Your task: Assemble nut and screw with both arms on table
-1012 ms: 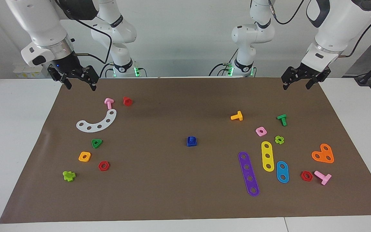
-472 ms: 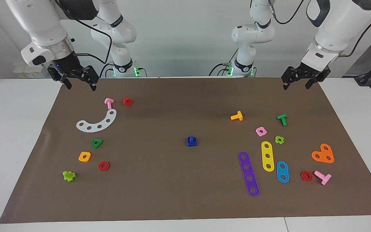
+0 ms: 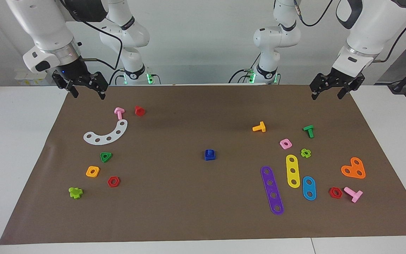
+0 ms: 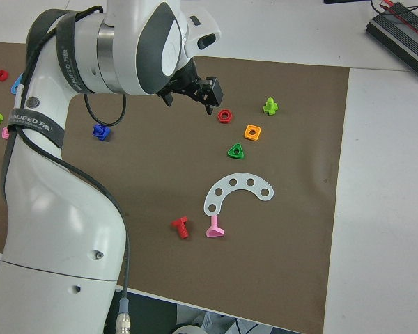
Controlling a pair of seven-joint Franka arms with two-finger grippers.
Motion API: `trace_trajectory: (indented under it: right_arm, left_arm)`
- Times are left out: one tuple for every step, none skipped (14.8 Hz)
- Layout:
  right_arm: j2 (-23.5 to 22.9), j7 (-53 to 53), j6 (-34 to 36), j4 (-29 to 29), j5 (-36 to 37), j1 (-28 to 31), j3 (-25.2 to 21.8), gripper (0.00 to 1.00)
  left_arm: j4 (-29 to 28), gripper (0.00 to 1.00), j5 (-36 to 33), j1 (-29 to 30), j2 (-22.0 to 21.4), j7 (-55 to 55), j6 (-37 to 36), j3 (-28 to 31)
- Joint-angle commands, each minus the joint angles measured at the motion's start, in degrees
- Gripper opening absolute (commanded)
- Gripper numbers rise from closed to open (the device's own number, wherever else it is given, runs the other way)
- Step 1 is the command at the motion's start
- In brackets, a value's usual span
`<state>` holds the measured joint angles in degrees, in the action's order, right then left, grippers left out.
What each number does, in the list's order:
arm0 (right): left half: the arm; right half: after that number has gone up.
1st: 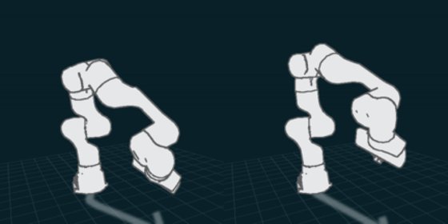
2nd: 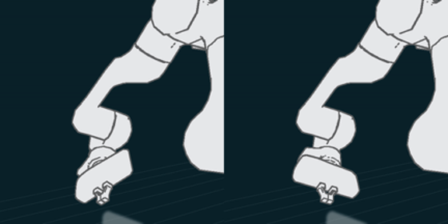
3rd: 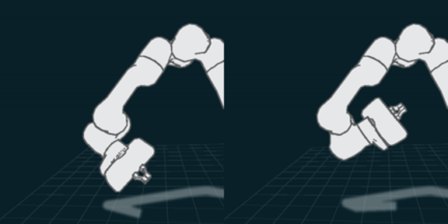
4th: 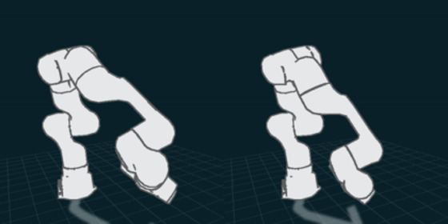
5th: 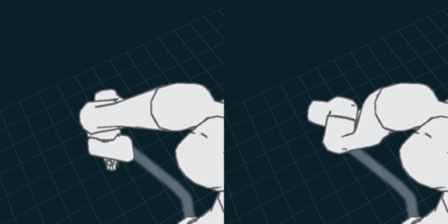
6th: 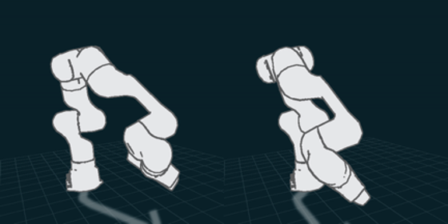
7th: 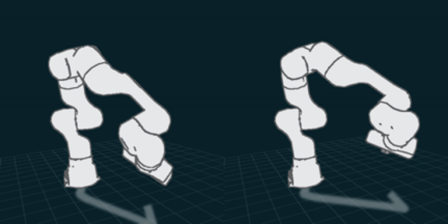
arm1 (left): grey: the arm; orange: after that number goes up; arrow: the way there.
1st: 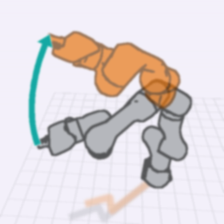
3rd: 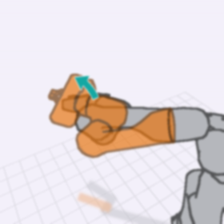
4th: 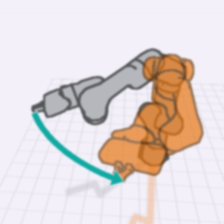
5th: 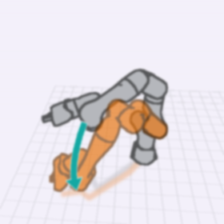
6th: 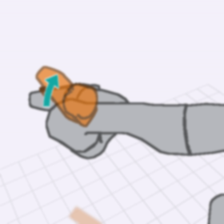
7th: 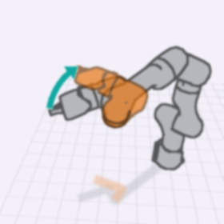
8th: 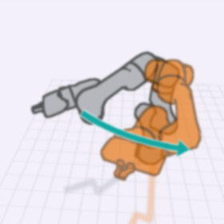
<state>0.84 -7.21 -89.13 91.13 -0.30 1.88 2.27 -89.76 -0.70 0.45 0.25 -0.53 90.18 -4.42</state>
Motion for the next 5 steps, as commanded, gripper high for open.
trace_trajectory:
  right_arm:
    - [0.5, 0.0, -0.3, 0.6, -1.1, 0.5, 0.3, 1.00]
    - [0.5, 0.0, -0.3, 0.6, -1.1, 0.5, 0.3, 1.00]
    - [0.5, 0.0, -0.3, 0.6, -1.1, 0.5, 0.3, 1.00]
    - [0.5, 0.0, -0.3, 0.6, -1.1, 0.5, 0.3, 1.00]
    - [0.5, 0.0, -0.3, 0.6, -1.1, 0.5, 0.3, 1.00]
  left_arm:
    - [-3.0, 1.00, 0.6, 0.3, -1.7, 0.8, 2.9, 0.1]
    - [-3.1, 1.00, 0.6, 0.3, -1.8, 0.9, 3.0, 0.1]
    - [-3.2, 1.00, 0.6, 0.3, -1.8, 0.9, 3.0, 0.1]
    - [-3.3, 1.00, 0.6, 0.3, -1.8, 0.9, 3.1, 0.1]
    - [-3.4, 1.00, 0.6, 0.3, -1.8, 0.8, 3.1, 0.1]
